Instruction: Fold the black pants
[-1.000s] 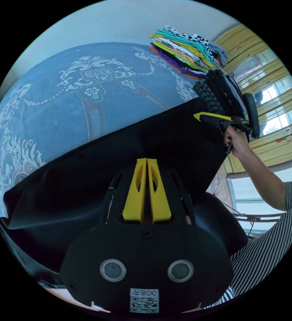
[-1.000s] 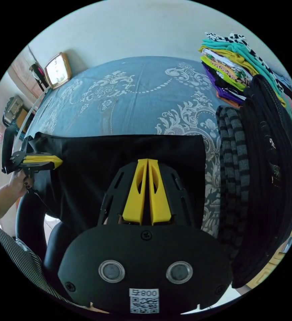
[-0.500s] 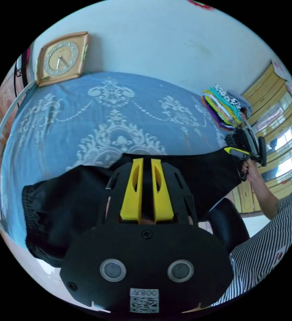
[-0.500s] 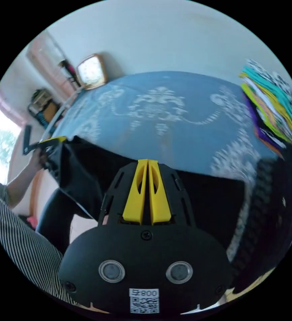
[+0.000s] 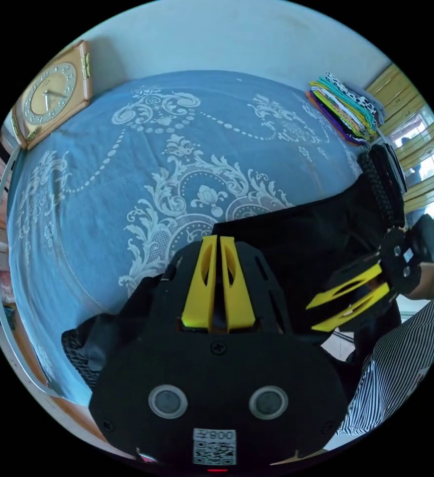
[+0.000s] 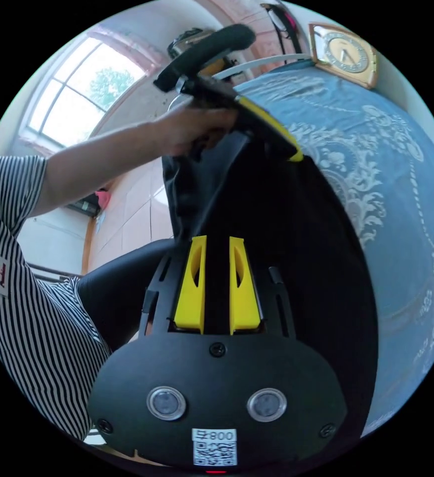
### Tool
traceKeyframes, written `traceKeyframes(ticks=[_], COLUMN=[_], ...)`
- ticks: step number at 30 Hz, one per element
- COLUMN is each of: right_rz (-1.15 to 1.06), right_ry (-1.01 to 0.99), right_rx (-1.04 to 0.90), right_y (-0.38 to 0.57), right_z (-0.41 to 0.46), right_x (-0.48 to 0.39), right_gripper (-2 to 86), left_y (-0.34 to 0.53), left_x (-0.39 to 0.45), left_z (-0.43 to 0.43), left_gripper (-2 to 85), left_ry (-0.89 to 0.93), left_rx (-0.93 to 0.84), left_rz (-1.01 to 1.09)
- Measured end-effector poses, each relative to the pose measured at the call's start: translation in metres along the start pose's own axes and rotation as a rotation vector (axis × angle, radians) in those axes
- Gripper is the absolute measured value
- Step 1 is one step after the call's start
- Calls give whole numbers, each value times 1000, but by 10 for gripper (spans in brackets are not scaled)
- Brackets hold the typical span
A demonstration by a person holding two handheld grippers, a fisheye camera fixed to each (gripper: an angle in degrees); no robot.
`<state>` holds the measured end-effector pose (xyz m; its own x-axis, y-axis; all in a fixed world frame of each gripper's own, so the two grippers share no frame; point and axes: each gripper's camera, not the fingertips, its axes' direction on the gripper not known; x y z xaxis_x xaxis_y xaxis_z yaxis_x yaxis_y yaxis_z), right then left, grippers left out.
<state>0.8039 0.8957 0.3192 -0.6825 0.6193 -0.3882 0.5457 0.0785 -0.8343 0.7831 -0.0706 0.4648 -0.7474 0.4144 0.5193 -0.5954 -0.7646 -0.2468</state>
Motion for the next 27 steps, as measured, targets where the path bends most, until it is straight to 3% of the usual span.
traceKeyframes(ticks=[7,22,27], right_rz=[-27,-108,-110], right_ry=[3,40,14], right_rx=[-49,-49,-75], right_y=[-29,-81,-99], right_z=[41,88,96], right_x=[-31,-69,-63], right_gripper=[74,14,19], left_y=[9,24,68], left_x=[-58,-163,-189], left_z=[-90,-196,-282], left_gripper=[10,13,25], left_ry=[67,153,56], left_rx=[95,51,172], left_rz=[-69,-205,-228])
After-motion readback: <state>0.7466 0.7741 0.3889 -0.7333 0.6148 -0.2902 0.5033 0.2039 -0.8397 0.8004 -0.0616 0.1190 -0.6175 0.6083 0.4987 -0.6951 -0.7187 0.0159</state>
